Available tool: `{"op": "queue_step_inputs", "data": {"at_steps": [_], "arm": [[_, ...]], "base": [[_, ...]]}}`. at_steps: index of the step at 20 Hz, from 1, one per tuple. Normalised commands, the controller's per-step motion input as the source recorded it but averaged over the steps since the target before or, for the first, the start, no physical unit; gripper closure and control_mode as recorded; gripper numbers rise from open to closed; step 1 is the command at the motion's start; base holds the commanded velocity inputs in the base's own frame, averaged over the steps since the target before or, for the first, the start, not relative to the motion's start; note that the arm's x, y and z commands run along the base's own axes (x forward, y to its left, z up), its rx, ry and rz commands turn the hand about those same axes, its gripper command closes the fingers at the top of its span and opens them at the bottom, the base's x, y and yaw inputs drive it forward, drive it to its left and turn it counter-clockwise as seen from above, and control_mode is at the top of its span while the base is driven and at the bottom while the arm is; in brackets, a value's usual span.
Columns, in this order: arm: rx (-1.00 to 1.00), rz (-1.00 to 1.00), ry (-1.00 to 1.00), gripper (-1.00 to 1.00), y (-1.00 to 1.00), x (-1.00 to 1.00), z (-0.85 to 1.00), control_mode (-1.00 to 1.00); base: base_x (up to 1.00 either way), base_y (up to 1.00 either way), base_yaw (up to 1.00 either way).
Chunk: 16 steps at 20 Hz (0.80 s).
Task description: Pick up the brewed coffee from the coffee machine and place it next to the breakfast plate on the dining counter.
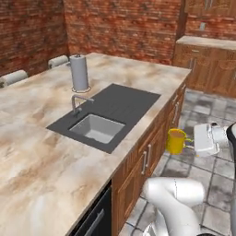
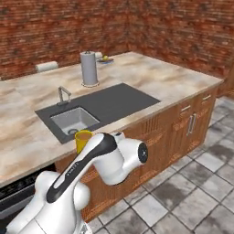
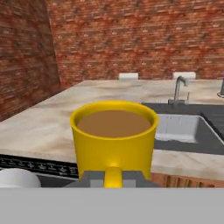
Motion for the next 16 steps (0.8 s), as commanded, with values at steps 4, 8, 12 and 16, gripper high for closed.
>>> {"op": "queue_step_inputs", "data": {"at_steps": [4,8,12,16], "arm": [[0.00,0.00,0.00,1.00,0.00,0.00,0.00,1.00],[0.00,0.00,0.00,1.00,0.00,0.00,0.00,1.00],[0.00,0.00,0.00,1.00,0.00,0.00,0.00,1.00],[0.00,0.00,0.00,1.00,0.00,0.00,0.00,1.00]], "base": [[-0.33,1.00,0.78],[-0.64,0.99,0.75],[-0.67,0.98,0.73],[-0.29,1.00,0.69]]}}
